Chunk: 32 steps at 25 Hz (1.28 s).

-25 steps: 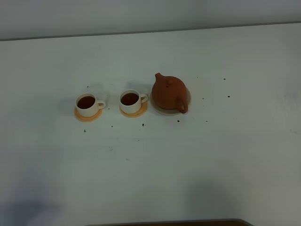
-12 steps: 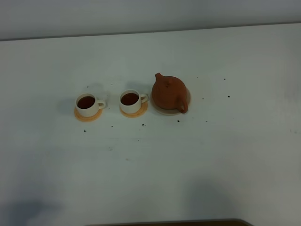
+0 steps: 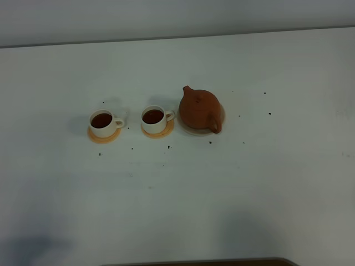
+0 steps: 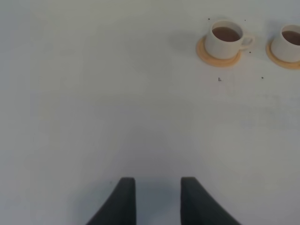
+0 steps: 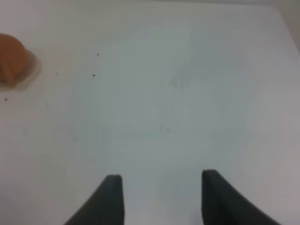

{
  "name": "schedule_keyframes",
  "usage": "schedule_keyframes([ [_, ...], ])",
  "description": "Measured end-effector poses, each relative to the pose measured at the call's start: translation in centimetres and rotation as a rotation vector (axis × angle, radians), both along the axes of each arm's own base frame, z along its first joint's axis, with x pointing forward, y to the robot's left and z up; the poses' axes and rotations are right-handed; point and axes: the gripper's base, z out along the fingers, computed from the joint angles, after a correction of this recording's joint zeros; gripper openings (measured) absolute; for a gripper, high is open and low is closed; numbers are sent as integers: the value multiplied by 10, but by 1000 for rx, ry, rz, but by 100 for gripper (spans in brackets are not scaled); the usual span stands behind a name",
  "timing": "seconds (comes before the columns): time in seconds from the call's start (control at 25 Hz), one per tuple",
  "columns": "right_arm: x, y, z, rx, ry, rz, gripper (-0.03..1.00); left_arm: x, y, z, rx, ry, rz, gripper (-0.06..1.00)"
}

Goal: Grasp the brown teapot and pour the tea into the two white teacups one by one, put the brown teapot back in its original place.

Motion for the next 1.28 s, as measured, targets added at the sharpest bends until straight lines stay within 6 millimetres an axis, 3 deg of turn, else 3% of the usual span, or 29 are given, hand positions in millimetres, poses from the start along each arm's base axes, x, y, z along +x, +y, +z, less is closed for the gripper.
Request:
schedule_keyframes([
  [0.56,-5,-1,4,44,-88,-13,41,0,0,0,0,0,0,28],
  [1.28,-6,-1,1,33,-48,-12,41,0,0,0,0,0,0,28],
])
